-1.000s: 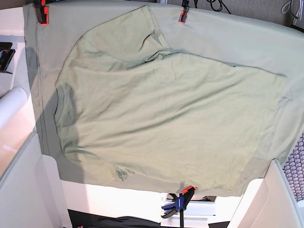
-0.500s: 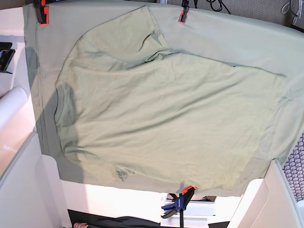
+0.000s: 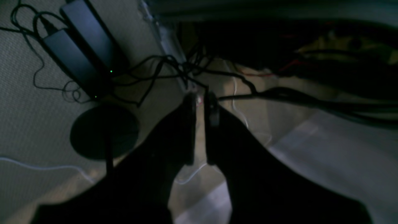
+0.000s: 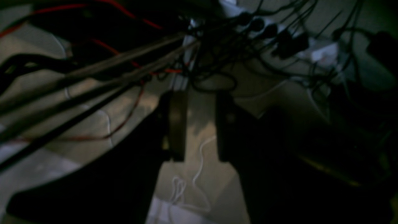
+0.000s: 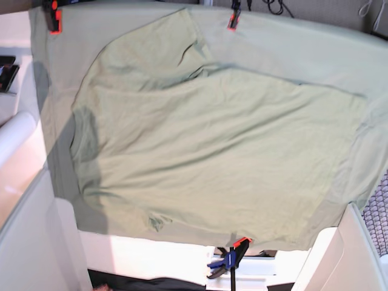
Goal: Fold the T-shirt properly
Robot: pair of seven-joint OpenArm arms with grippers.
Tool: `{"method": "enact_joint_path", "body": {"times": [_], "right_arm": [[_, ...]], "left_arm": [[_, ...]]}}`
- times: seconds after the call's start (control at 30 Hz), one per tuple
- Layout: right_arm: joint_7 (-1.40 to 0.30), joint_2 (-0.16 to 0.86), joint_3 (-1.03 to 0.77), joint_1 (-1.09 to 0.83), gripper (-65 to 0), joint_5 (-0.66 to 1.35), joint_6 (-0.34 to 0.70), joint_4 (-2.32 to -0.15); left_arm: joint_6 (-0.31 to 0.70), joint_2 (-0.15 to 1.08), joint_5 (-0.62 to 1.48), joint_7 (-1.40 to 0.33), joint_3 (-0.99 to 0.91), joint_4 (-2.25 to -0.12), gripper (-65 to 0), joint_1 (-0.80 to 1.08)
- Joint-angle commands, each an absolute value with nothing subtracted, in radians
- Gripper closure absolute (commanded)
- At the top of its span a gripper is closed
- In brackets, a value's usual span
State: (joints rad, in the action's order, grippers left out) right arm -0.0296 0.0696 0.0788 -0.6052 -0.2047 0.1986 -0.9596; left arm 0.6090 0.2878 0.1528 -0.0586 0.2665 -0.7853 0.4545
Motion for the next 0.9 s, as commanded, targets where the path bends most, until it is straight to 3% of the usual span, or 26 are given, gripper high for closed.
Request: {"method": "enact_joint_path", "body": {"times": [0.0, 0.13, 0.37, 0.57, 0.67, 0.77, 0.87], "right_arm": [[-0.022, 0.083, 0.079, -0.659, -16.5, -0.180, 0.206, -1.032], [-0.109, 0.125, 0.079, -0.817, -16.5, -0.092, 0.205, -1.324], [-0.197, 0.183, 0.070, -1.025, -16.5, -0.067, 0.205, -1.786], [-0.309, 0.181, 0.047, -1.049, -16.5, 0.015, 0.192, -2.083], [-0.321, 0.152, 0.013, -1.015, -16.8, 0.060, 0.129, -2.165], [-0.351, 0.085, -0.041, -0.949, -27.5, 0.135, 0.064, -2.171], [-0.361, 0.010, -0.085, -0.873, -35.7, 0.208, 0.047, -2.130]], "left_arm": [[0.619, 0.306, 0.161, -0.052, 0.242, -0.830, -8.9, 0.488], [0.698, 0.343, 0.265, -0.128, 0.125, -1.018, -8.9, 0.599], [0.698, 0.394, 0.481, -0.185, -0.107, -1.365, -9.0, 0.788], [0.698, 0.434, 0.577, -0.251, -0.244, -1.605, -9.2, 0.897], [0.698, 0.445, 0.656, -0.315, -0.303, -1.682, -14.1, 0.929], [0.698, 0.467, 0.715, -0.343, -0.348, -1.716, -23.4, 0.944], [0.698, 0.495, 0.733, -0.345, -0.375, -1.716, -24.6, 0.948]]}}
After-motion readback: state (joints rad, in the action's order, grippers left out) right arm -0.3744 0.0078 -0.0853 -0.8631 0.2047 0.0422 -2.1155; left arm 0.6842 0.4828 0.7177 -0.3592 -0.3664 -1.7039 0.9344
